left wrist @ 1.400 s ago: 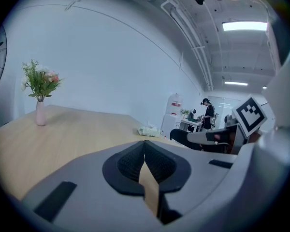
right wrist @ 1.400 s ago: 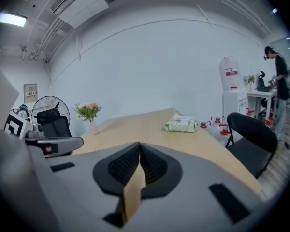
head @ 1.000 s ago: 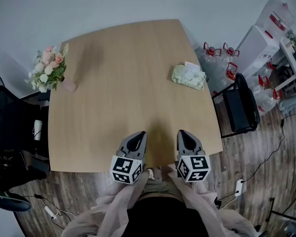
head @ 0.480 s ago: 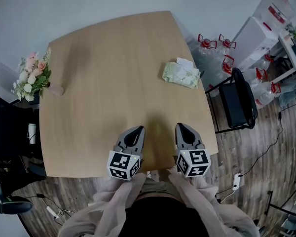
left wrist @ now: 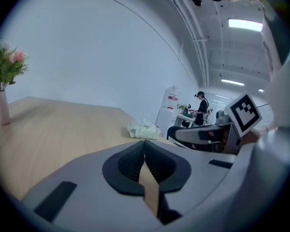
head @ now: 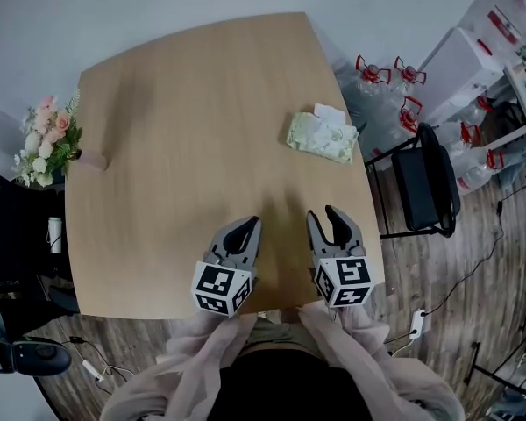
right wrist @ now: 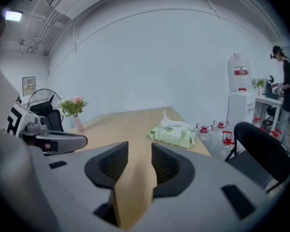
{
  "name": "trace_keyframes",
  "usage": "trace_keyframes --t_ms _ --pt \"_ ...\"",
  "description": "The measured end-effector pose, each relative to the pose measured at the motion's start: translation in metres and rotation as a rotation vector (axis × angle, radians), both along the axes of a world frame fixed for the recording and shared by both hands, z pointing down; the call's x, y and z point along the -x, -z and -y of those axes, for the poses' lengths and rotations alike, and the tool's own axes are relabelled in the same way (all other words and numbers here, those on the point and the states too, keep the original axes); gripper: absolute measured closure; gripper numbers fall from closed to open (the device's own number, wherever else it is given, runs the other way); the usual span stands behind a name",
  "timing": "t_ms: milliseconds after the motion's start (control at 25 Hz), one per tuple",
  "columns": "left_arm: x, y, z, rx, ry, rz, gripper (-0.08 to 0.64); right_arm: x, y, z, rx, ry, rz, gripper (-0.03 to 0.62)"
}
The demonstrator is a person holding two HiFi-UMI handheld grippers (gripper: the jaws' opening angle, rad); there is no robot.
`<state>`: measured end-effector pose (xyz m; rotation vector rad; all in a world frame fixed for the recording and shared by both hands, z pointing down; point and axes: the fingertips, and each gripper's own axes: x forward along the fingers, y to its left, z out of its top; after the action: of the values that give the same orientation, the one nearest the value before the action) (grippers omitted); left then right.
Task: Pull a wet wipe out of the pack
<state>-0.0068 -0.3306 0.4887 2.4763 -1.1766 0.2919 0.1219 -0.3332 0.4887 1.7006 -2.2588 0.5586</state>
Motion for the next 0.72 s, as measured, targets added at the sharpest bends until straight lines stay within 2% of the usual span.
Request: trace_keyframes --t_ms 720 --pt "-0.018 -0.007 0.053 0.029 0.03 0.014 0.548 -0.026 -0.012 0.063 0.035 0.051 -0.06 0.423"
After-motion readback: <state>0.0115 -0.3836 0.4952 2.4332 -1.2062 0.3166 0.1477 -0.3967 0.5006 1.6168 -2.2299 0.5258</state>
